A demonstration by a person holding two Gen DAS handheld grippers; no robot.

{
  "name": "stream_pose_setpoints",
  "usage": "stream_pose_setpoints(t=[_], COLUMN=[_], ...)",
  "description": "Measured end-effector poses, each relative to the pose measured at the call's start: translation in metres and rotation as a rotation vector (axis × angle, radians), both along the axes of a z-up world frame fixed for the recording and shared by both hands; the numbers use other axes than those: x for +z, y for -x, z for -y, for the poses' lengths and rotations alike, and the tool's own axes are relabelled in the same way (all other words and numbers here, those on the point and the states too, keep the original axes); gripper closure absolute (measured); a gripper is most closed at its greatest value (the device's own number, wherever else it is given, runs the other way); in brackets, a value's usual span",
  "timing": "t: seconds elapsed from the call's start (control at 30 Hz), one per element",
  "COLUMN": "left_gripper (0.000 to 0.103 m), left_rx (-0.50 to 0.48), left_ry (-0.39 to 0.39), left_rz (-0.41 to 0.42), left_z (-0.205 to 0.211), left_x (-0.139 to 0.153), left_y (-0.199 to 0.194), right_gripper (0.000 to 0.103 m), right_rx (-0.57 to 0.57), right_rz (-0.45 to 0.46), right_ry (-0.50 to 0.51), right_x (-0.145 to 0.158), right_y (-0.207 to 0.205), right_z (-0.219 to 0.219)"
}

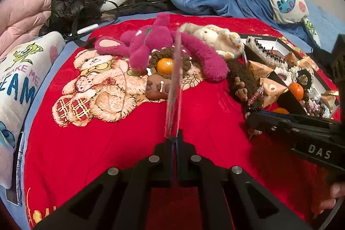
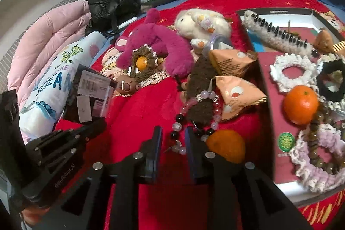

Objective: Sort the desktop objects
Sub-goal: 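Grasp the pink bead bracelet with the right tool while the left tool lifts the bag, then carry the bag and pink bracelet over the box and open both tools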

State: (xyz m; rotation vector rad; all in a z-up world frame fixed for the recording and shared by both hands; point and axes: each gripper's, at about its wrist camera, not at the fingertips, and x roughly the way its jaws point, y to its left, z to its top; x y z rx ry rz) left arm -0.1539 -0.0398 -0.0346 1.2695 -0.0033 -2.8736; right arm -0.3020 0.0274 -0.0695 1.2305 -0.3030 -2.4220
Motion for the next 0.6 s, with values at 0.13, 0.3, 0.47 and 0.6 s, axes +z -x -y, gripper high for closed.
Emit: stream_pose_setpoints(t=[0.13,0.3,0.47,0.6], left_gripper=[0.102,0.102,0.102,0.102], left_rx=[-0.018,-0.021,-0.018,-0.022], left_ry=[0.012,0.012,0.007,0.003], left_rz=[0.003,0.007,-0.002,-0.009], left_z=[-0.006,-0.007,-0.006,-0.007], left_x=[-0.002,-0.003,0.0,0.002], left_y=[0.001,0.001,0.0,-0.001], right_gripper=[0.08,0.093,0.094,0.094], right_rx=[0.005,-0.028,-0.014,-0.019], right_rz=[0.0,-0.035,-0.029,-0.017], right_ry=[-0.062,-0.209,-0.163,-0.106], right_x=[-0.006,-0.011,-0.011,-0.007], right_y=[0.004,0.003,0.002,0.001], right_z=[0.012,0.024,0.014,0.005])
